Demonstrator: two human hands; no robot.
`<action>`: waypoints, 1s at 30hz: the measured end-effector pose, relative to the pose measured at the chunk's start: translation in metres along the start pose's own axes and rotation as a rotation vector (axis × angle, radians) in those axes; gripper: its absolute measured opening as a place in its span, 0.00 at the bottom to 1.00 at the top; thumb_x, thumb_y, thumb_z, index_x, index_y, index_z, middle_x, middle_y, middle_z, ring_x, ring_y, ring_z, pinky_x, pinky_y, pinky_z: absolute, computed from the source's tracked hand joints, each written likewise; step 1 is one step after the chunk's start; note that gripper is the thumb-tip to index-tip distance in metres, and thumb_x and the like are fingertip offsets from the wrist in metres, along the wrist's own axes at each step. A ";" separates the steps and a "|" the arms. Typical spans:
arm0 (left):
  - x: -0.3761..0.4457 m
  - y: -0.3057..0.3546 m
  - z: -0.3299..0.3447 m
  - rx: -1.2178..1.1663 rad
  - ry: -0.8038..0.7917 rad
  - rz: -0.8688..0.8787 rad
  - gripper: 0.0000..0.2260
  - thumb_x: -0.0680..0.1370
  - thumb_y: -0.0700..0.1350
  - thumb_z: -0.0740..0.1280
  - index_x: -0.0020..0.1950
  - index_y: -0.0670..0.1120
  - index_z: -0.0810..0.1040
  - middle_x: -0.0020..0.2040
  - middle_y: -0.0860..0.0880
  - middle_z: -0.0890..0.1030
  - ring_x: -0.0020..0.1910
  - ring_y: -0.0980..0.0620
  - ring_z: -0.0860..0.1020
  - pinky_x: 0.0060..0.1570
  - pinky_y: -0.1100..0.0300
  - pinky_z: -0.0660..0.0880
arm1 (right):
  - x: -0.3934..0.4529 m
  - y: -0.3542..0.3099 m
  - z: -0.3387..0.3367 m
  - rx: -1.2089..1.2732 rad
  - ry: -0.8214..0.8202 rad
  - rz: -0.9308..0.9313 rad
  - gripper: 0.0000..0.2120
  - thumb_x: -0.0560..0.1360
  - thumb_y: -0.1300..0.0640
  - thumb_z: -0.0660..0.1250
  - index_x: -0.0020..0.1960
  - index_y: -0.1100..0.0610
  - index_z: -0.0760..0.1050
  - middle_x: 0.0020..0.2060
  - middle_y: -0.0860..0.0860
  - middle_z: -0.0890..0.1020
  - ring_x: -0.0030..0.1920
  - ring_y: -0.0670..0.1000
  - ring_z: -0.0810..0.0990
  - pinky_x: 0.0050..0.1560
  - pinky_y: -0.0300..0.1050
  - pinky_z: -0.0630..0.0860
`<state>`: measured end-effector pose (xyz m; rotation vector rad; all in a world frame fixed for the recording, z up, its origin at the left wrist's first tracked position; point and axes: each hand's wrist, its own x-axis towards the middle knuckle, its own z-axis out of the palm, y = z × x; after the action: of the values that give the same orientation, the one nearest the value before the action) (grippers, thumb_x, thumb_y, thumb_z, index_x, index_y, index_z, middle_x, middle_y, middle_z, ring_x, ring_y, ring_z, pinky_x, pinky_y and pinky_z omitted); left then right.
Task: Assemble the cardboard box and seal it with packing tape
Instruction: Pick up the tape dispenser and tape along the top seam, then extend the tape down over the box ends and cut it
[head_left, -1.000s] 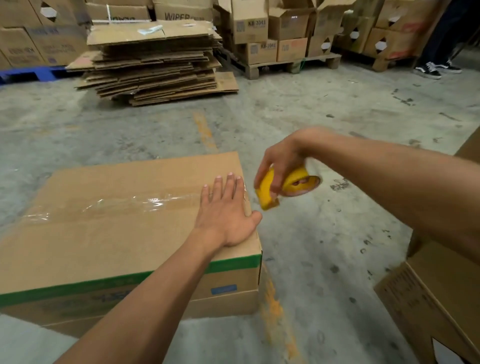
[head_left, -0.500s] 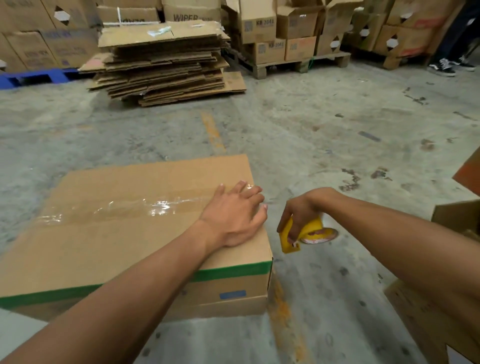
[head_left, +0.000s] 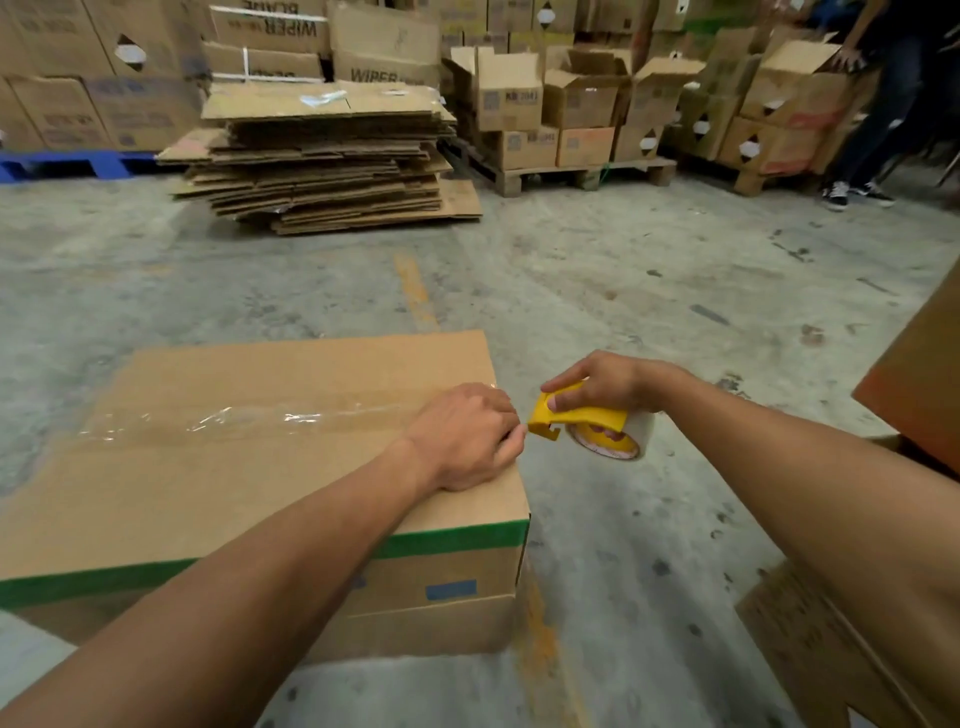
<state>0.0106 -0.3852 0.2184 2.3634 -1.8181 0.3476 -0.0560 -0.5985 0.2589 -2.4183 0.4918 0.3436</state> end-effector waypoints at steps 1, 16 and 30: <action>0.000 -0.001 0.002 0.003 0.023 0.035 0.23 0.80 0.54 0.52 0.40 0.46 0.81 0.41 0.48 0.83 0.47 0.46 0.80 0.52 0.51 0.73 | -0.003 -0.002 0.001 0.031 0.043 -0.015 0.20 0.73 0.47 0.73 0.64 0.48 0.79 0.58 0.50 0.80 0.53 0.49 0.77 0.51 0.40 0.72; -0.059 -0.043 -0.081 -1.229 0.166 -0.859 0.10 0.78 0.44 0.61 0.42 0.46 0.82 0.43 0.48 0.85 0.39 0.51 0.81 0.37 0.61 0.71 | -0.082 -0.086 0.012 0.941 -0.169 -0.329 0.21 0.70 0.44 0.69 0.64 0.42 0.75 0.19 0.51 0.70 0.16 0.45 0.67 0.21 0.39 0.72; -0.116 -0.039 -0.159 -1.758 -0.302 -0.990 0.23 0.76 0.56 0.68 0.59 0.37 0.80 0.52 0.42 0.85 0.39 0.50 0.84 0.35 0.62 0.77 | -0.075 -0.109 0.036 1.070 -0.355 -0.434 0.31 0.57 0.42 0.82 0.60 0.43 0.81 0.16 0.52 0.70 0.13 0.46 0.69 0.19 0.37 0.72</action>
<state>0.0051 -0.2277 0.3416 1.4562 -0.1980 -1.1919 -0.0811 -0.4763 0.3171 -1.3223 -0.0457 0.2193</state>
